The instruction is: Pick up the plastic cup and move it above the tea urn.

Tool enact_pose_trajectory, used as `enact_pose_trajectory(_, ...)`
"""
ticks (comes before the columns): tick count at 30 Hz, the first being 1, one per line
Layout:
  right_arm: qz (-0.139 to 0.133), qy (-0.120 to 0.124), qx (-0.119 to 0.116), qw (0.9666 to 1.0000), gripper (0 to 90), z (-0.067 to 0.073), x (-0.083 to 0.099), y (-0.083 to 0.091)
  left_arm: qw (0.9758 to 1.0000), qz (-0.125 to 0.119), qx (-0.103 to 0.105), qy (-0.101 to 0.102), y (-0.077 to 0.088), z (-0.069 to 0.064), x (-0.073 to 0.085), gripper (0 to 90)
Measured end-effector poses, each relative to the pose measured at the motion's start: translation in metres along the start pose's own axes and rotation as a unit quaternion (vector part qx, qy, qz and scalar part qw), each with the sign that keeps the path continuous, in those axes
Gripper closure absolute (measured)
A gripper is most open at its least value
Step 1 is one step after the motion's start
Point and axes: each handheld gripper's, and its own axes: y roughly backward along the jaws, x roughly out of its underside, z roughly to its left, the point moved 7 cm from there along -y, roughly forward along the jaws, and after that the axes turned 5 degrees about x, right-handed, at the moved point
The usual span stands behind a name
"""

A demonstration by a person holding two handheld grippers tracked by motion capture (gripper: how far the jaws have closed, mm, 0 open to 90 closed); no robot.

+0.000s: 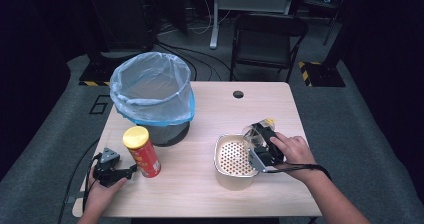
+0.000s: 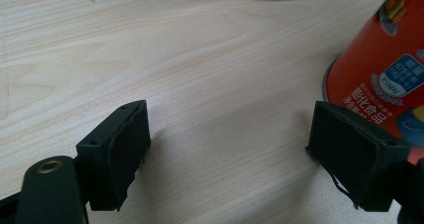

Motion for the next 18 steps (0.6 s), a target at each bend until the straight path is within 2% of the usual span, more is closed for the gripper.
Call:
enact_pose_trajectory(4,0.006,0.035,-0.001,0.9994,42.3,0.002,-0.003,-0.002,1.0000,0.000,0.000,0.000,0.000,0.000,0.000,16.7)
enact_pose_trajectory(6,0.005,0.051,-0.009,0.9986,42.4,0.004,-0.005,-0.003,1.0000,0.000,0.000,0.000,0.000,0.000,0.000,16.7)
enact_pose_trajectory(9,0.007,0.088,0.002,0.9961,42.5,0.005,-0.009,-0.002,1.0000,0.000,0.000,0.000,0.000,0.000,0.000,16.7)
enact_pose_trajectory(10,0.002,0.120,0.004,0.9928,42.5,0.004,-0.012,-0.002,1.0000,0.000,0.000,0.000,0.000,0.000,0.000,16.7)
enact_pose_trajectory(11,0.001,0.130,0.008,0.9915,42.5,0.005,-0.013,-0.001,1.0000,0.000,0.000,0.000,0.000,0.000,0.000,16.7)
enact_pose_trajectory(13,-0.005,0.165,0.009,0.9862,42.5,0.006,-0.016,0.000,1.0000,0.000,0.000,0.000,0.000,0.000,0.000,16.7)
enact_pose_trajectory(14,-0.011,0.189,0.020,0.9818,42.5,0.005,-0.018,0.001,1.0000,0.000,0.000,0.000,0.000,0.000,0.000,16.7)
enact_pose_trajectory(16,-0.018,0.212,0.026,0.9768,42.6,0.006,-0.020,0.003,1.0000,0.000,0.000,0.000,0.000,0.000,0.000,16.7)
enact_pose_trajectory(17,-0.030,0.231,0.038,0.9718,42.7,0.005,-0.024,0.004,1.0000,0.000,0.000,0.000,0.000,0.000,0.000,16.7)
enact_pose_trajectory(18,-0.033,0.230,0.040,0.9718,42.7,0.005,-0.025,0.004,1.0000,0.000,0.000,0.000,0.000,0.000,0.000,16.7)
